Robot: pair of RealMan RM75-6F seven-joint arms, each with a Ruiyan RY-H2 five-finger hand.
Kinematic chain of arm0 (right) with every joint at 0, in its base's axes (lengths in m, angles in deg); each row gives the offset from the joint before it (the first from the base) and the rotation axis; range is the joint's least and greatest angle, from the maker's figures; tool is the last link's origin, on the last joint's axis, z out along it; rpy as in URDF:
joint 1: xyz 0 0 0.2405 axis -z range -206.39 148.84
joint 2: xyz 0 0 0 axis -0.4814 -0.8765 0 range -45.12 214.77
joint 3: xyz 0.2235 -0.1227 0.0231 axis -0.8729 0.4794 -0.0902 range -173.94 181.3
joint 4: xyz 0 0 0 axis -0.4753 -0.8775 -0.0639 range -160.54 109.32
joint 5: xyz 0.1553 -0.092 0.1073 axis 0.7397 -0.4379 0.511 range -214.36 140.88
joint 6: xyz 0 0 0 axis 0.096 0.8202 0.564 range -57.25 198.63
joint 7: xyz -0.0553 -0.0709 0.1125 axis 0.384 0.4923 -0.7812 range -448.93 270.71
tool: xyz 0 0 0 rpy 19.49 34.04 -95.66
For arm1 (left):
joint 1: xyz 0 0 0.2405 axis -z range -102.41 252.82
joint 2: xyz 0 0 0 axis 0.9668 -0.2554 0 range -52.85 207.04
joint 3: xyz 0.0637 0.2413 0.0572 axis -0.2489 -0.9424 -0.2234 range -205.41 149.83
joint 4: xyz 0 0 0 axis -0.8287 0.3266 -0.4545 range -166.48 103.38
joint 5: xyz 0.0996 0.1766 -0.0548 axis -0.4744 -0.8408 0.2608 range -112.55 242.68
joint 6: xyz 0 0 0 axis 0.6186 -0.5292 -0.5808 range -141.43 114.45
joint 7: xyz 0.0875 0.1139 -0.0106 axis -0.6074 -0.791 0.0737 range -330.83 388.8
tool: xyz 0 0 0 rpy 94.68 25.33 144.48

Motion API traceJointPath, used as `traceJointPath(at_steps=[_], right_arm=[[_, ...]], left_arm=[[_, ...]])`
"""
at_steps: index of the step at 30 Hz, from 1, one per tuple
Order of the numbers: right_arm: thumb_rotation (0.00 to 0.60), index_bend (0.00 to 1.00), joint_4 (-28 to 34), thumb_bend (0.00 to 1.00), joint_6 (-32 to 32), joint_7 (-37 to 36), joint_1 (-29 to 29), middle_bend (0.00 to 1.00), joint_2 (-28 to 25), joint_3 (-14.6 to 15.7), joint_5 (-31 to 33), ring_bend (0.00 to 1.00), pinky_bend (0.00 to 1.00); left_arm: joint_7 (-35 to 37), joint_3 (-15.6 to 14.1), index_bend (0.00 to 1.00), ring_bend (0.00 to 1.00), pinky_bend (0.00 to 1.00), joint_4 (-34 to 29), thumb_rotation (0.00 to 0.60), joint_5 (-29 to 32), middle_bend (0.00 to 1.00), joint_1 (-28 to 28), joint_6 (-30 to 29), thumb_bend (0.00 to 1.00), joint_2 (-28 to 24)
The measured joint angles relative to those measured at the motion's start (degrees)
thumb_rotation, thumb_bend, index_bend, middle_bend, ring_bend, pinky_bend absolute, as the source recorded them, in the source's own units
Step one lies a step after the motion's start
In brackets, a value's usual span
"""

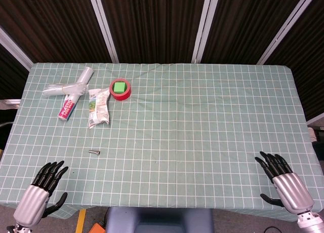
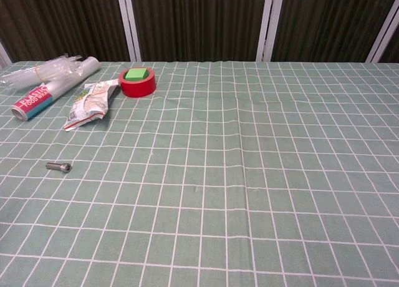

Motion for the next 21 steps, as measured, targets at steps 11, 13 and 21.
traceJointPath(at_steps=[11,13,21], right_arm=[[0.6,0.0,0.1,0.24,-1.22,1.28,-0.44,0.0,0.99,-0.16,0.43,0.0,0.0],[0.6,0.0,0.09,0.24,-1.7,1.79,-0.64,0.0,1.28,-0.29,0.76,0.0,0.0],[0.6,0.0,0.16,0.24,-2.76,2.93,-0.94,0.0,1.68,-0.51,2.09,0.0,0.0]], left_arm=[[1.23,3.74,0.19,1.0,1.0,0.65,0.6,4.44,1.0,5.66,11.58,0.43,2.53],[1.46,5.07,0.23,1.0,1.0,1.46,0.6,6.91,1.0,7.86,16.52,0.43,3.53],[3.96,9.97,0.32,1.0,1.0,11.62,0.6,14.79,1.0,15.4,29.06,0.43,10.75]])
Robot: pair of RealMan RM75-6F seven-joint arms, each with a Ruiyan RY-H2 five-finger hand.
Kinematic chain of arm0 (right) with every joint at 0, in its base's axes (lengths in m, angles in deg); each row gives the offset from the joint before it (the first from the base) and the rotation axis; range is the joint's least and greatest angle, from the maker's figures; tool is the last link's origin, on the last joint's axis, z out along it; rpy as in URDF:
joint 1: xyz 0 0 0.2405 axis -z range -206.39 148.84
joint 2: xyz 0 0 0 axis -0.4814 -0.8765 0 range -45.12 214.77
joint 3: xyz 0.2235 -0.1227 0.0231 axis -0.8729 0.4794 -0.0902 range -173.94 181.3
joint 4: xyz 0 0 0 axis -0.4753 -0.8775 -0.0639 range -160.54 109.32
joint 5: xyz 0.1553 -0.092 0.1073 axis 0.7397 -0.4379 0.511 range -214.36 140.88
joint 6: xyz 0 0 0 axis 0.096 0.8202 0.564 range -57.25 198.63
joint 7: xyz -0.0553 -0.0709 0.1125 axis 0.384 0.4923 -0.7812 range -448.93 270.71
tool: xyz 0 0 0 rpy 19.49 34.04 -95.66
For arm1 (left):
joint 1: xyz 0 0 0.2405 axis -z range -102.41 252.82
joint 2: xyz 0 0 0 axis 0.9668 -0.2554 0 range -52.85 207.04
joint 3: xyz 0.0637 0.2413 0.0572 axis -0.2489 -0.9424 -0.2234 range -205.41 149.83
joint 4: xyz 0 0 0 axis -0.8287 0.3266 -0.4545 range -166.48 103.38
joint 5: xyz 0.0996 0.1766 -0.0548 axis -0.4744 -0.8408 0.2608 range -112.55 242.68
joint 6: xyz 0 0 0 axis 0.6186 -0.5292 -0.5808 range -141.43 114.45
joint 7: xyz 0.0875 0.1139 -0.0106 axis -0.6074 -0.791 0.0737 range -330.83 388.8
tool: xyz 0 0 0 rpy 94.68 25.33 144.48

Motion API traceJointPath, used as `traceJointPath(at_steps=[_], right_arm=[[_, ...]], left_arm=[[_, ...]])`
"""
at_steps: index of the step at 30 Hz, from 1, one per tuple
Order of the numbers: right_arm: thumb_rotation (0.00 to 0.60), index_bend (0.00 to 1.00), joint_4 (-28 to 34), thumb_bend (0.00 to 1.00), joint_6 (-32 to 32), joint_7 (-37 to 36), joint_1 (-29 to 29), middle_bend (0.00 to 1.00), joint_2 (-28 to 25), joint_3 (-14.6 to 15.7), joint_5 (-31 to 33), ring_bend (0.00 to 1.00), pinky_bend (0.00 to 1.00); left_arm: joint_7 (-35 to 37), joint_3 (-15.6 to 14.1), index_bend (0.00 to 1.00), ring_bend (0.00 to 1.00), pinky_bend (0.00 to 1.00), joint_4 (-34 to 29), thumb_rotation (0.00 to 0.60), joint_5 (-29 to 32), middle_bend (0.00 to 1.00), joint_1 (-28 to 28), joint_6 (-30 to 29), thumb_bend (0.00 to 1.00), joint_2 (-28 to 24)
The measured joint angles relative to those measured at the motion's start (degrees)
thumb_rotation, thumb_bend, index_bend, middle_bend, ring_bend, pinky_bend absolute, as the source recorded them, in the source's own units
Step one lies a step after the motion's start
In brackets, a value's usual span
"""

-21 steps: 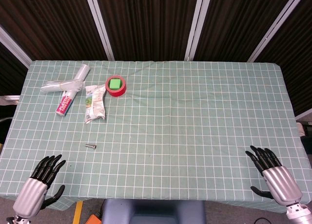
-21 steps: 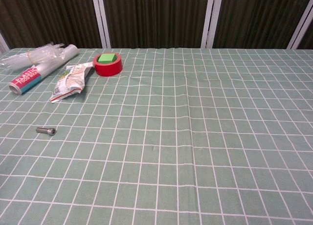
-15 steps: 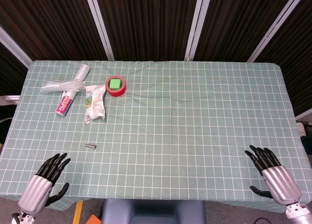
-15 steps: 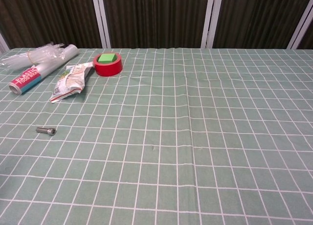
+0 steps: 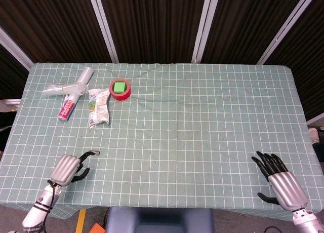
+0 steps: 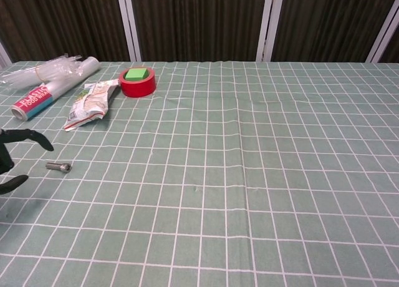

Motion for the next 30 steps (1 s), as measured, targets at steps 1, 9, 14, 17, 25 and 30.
traceJointPath(at_steps=[1,9,14,17,25,30], right_arm=[[0.6,0.0,0.0,0.24,-0.14,0.1,-0.04,0.0,0.0,-0.05,0.23,0.0,0.0],[0.6,0.0,0.08,0.24,0.14,-0.49,0.0,0.0,-0.58,-0.36,1.12,0.0,0.0],[0.6,0.0,0.02,0.24,-0.19,-0.57,-0.13,0.0,-0.62,-0.38,1.38,0.0,0.0],[0.6,0.0,0.01,0.24,-0.32,-0.44,-0.19,0.0,-0.54,-0.43,1.58,0.0,0.0],[0.6,0.0,0.14,0.24,-0.46,-0.02,-0.2,0.0,-0.37,-0.47,1.89,0.0,0.0],[0.6,0.0,0.15,0.24,-0.74,0.16,-0.32,0.0,-0.25,-0.49,2.04,0.0,0.0]], left_arm=[[0.47,0.47,0.33,1.0,1.0,1.96,0.6,0.32,1.0,0.74,0.23,0.43,1.32],[5.08,2.3,0.38,1.0,1.0,12.64,0.6,2.87,1.0,4.26,2.9,0.42,7.94],[5.78,2.24,0.42,1.0,1.0,18.14,0.6,3.67,1.0,5.32,3.69,0.42,10.67],[6.3,2.15,0.43,1.0,1.0,20.17,0.6,4.29,1.0,5.63,3.94,0.42,11.67],[7.37,1.84,0.45,1.0,1.0,24.19,0.6,5.61,1.0,6.1,5.03,0.41,13.01],[8.24,1.69,0.45,1.0,1.0,26.14,0.6,6.16,1.0,6.25,5.23,0.41,14.03]])
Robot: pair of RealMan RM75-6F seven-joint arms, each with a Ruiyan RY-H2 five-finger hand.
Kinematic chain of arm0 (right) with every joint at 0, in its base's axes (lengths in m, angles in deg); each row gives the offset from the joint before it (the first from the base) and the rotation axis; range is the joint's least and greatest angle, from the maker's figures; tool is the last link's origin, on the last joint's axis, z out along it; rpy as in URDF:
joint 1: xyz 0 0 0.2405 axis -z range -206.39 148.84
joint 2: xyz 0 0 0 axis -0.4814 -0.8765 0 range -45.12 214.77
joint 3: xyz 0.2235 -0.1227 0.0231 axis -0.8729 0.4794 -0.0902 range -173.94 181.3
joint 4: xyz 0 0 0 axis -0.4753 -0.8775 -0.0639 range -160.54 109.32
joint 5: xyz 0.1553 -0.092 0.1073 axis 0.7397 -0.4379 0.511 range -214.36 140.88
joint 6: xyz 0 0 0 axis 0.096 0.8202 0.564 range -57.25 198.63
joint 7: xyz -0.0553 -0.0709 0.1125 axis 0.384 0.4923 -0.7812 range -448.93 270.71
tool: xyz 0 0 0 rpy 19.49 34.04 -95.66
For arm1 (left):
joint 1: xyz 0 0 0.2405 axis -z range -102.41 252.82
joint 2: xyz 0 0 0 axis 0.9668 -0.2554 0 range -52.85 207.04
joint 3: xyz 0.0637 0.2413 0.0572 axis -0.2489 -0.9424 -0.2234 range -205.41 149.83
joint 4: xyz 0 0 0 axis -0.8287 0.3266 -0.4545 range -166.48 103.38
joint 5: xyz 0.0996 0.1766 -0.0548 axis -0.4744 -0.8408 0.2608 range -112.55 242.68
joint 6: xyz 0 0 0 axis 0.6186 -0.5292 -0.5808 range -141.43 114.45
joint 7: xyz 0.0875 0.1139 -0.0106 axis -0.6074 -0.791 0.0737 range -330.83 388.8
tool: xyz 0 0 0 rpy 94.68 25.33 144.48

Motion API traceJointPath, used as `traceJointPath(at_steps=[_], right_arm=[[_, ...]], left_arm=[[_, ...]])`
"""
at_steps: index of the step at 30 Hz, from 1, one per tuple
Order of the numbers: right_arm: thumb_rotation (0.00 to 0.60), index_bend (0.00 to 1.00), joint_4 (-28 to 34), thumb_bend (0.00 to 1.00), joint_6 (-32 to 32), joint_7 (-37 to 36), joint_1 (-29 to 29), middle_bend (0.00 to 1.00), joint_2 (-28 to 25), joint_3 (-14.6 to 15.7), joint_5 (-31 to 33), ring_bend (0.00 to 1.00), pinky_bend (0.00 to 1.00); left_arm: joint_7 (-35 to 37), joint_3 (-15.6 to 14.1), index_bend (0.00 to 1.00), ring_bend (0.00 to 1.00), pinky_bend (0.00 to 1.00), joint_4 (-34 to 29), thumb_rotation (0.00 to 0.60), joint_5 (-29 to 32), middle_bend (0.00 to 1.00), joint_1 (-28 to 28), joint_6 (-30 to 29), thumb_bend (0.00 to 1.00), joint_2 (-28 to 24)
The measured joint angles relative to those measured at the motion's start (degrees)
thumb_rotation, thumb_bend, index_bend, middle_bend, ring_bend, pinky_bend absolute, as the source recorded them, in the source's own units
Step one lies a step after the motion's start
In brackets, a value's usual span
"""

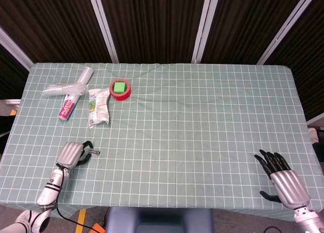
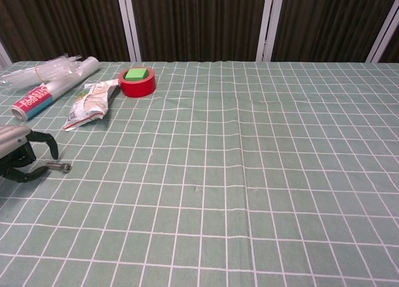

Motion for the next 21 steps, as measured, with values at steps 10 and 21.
traceJointPath(at_steps=[10,21], right_arm=[[0.6,0.0,0.01,0.24,-0.21,0.31,-0.07,0.0,0.14,-0.07,0.37,0.0,0.0],[0.6,0.0,0.08,0.24,-0.32,0.76,-0.07,0.0,0.26,-0.05,0.54,0.0,0.0]], left_arm=[[1.0,-0.37,0.48,1.0,1.0,1.94,0.6,1.01,1.0,0.32,1.22,0.41,0.9],[1.63,-0.78,0.5,1.0,1.0,2.66,0.6,1.13,1.0,0.49,1.02,0.41,1.3]])
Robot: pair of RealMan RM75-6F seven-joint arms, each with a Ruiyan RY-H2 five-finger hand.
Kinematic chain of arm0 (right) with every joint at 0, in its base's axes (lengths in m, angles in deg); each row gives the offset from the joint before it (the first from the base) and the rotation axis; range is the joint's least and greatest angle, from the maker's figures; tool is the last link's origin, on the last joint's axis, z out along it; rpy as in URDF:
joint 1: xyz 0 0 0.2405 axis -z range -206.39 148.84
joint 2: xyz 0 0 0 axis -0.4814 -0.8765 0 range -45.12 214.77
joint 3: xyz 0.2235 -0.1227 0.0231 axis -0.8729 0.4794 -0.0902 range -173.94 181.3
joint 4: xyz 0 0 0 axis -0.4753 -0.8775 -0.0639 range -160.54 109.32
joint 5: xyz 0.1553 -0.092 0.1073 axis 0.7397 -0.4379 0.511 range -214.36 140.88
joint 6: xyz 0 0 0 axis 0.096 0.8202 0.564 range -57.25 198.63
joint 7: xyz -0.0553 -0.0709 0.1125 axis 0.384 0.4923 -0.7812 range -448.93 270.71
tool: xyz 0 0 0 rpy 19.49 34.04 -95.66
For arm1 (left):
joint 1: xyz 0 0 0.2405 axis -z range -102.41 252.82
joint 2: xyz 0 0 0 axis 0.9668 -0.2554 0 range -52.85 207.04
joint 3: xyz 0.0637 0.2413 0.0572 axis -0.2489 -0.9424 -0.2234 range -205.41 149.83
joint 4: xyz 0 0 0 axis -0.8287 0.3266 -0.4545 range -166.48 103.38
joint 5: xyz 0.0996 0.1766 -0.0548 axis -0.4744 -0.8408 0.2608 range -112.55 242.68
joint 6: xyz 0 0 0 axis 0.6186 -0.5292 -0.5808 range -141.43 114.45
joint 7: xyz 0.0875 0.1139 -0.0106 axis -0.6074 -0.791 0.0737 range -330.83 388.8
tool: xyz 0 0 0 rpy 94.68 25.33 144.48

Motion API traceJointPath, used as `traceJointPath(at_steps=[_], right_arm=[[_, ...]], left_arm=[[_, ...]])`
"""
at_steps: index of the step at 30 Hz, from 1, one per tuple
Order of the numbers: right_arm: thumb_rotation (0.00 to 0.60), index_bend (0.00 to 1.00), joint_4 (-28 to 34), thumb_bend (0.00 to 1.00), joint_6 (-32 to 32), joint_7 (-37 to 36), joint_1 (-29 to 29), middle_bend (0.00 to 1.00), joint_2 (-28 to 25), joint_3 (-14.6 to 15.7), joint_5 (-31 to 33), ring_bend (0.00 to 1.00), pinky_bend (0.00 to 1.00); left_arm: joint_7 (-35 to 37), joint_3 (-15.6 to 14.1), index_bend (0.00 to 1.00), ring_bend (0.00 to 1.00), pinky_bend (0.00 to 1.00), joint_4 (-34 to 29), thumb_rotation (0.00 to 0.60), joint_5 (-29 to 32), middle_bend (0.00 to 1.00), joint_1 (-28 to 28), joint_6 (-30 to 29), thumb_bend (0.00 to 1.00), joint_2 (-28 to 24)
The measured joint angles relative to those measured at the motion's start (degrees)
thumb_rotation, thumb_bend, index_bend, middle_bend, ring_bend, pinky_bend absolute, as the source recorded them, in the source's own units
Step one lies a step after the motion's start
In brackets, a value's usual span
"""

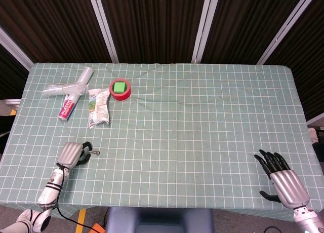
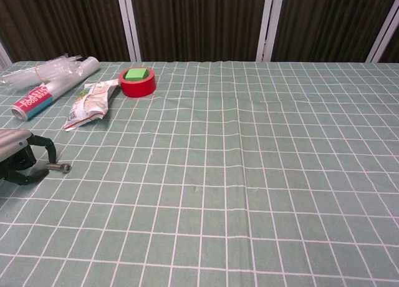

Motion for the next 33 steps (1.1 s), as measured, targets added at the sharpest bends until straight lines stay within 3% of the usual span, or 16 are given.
traceJointPath(at_steps=[18,33], right_arm=[[0.6,0.0,0.18,0.24,0.18,0.23,0.07,0.0,-0.01,-0.03,0.19,0.0,0.0],[0.6,0.0,0.12,0.24,0.22,0.04,0.06,0.0,-0.04,0.09,-0.03,0.0,0.0]], left_arm=[[-0.99,-0.34,0.53,1.0,1.0,-2.42,0.6,-0.4,1.0,-0.13,-2.05,0.4,-1.01],[-6.06,-0.69,0.53,1.0,1.0,-11.8,0.6,-1.71,1.0,-0.46,-5.28,0.4,-4.6]])
